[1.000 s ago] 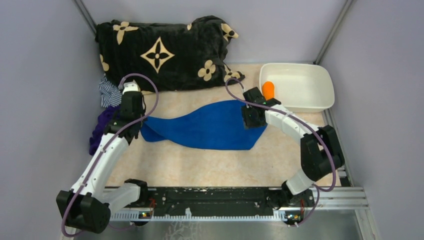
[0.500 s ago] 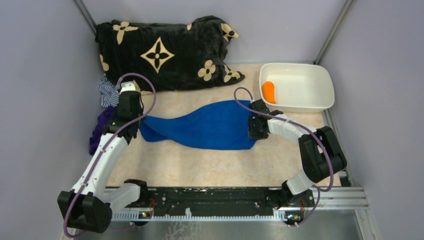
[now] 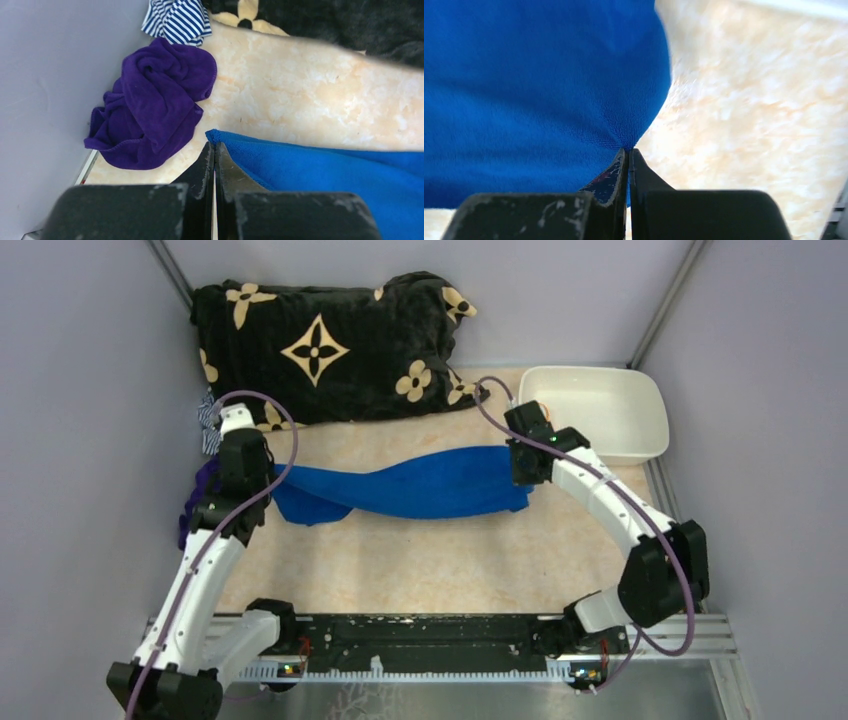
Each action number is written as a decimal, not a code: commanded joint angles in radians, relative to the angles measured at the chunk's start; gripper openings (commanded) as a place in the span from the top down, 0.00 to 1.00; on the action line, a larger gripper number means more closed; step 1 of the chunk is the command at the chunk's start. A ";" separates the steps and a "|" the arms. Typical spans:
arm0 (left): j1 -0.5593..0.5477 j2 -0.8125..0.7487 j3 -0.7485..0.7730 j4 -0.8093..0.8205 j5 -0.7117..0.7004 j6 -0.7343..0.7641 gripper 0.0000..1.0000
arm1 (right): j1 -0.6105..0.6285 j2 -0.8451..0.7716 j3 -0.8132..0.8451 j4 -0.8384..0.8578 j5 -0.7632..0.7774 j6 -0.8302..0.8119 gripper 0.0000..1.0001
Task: Roll the towels
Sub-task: Flatten out the towel at the center of the board.
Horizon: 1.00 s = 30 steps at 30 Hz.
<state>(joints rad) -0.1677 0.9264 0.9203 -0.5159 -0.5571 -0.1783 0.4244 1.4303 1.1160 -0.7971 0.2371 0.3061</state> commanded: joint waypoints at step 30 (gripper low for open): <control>0.007 -0.042 -0.059 0.065 -0.067 0.013 1.00 | -0.018 0.077 -0.179 0.456 -0.243 0.072 0.63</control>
<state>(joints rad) -0.1673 0.8883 0.8688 -0.4881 -0.6350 -0.1776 0.4038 1.4906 0.9634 -0.5293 0.0708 0.3351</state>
